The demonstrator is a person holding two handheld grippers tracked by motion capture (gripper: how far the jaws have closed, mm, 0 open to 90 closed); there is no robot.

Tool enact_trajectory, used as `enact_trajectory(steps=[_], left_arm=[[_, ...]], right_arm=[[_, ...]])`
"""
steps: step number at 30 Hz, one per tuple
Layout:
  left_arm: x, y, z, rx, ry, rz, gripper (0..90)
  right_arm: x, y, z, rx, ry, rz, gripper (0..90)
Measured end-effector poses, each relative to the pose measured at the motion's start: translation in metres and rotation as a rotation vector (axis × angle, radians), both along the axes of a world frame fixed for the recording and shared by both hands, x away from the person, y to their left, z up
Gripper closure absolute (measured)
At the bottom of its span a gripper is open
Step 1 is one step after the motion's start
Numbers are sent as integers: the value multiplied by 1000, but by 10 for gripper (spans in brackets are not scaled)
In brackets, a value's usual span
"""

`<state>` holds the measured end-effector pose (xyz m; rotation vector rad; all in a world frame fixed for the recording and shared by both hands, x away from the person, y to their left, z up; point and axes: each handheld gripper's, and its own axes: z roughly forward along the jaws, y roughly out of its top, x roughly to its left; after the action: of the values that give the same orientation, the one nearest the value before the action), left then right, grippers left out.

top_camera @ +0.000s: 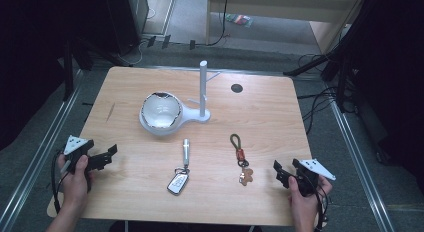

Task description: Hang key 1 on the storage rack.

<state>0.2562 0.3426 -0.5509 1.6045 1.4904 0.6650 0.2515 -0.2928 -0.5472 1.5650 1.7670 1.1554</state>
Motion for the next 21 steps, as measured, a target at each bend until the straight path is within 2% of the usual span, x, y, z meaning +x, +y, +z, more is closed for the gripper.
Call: enact_trajectory(steps=[1,2,3,4,6,8,10,11,12,13,14,16,17,18,21], left_arm=[[0,0,0,-5,-3,2,80],[0,0,0,-5,-3,2,80],[0,1,0,-8,-1,0,80],[0,1,0,-10,-2,3,80],[0,1,0,-15,-3,3,80],[0,2,0,-19,-3,3,80],[0,2,0,-20,-1,4,80],[1,2,0,-21,1,5,80],[1,2,0,-21,1,5,80],[1,2,0,-20,-1,4,80],[1,2,0,-20,2,3,80],[1,2,0,-21,1,5,80],[1,2,0,-21,1,5,80],[1,2,0,-20,1,5,80],[1,2,0,-20,0,5,80]], right_arm=[[-1,1,0,0,-8,6,364],[-1,1,0,0,-8,6,364],[-1,3,2,-26,-17,-19,373],[0,3,3,-32,-17,-26,380],[0,4,6,-23,-25,-20,418],[-1,6,10,-26,-40,10,429],[-1,7,13,-27,-37,26,438],[1,8,16,-35,-34,67,449],[1,8,16,-35,-34,67,449],[6,7,21,-14,6,162,391],[6,8,23,-29,13,168,363],[6,13,27,-84,1,134,337],[6,13,27,-84,1,134,337],[7,16,32,-65,11,165,315],[8,22,38,-84,56,186,285]])
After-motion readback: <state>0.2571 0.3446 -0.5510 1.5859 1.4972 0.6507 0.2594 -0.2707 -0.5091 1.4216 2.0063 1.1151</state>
